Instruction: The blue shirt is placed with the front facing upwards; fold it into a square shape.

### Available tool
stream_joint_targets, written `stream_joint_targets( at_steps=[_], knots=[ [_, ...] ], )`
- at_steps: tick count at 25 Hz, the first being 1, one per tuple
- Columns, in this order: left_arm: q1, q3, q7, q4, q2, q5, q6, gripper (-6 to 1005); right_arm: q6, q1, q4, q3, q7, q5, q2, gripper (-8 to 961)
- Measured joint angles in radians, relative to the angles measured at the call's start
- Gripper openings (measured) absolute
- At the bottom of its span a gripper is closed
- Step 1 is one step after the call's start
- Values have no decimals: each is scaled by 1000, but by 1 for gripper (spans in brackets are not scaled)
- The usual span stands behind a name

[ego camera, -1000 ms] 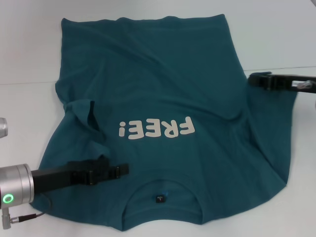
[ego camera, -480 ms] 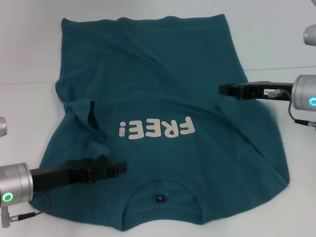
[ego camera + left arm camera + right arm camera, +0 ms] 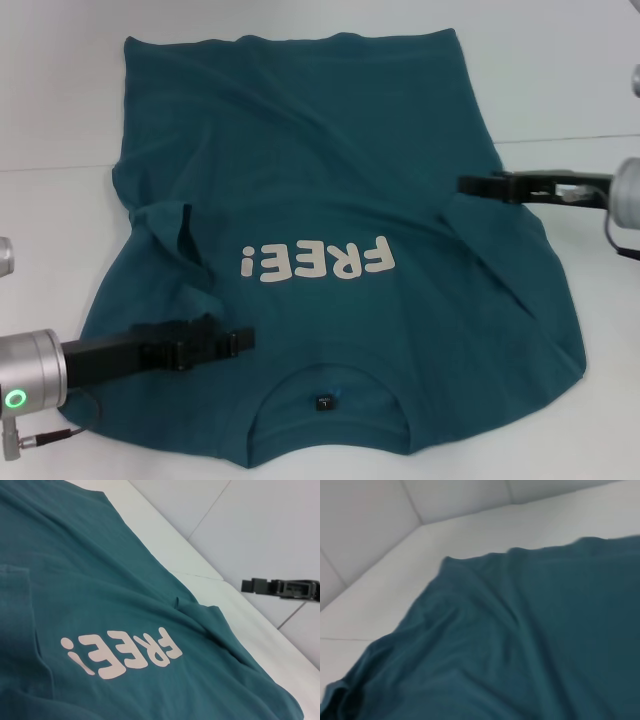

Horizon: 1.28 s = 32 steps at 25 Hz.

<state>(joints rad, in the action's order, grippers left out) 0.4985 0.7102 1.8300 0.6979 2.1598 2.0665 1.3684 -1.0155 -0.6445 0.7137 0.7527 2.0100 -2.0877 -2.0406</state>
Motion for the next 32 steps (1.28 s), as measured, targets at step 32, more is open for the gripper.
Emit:
stream_joint_targets(
  at_steps=[32],
  knots=[
    [-1,6,-1,-2,2,6,2,878,-128,116,8,-6,352,-214,106,657]
  ],
)
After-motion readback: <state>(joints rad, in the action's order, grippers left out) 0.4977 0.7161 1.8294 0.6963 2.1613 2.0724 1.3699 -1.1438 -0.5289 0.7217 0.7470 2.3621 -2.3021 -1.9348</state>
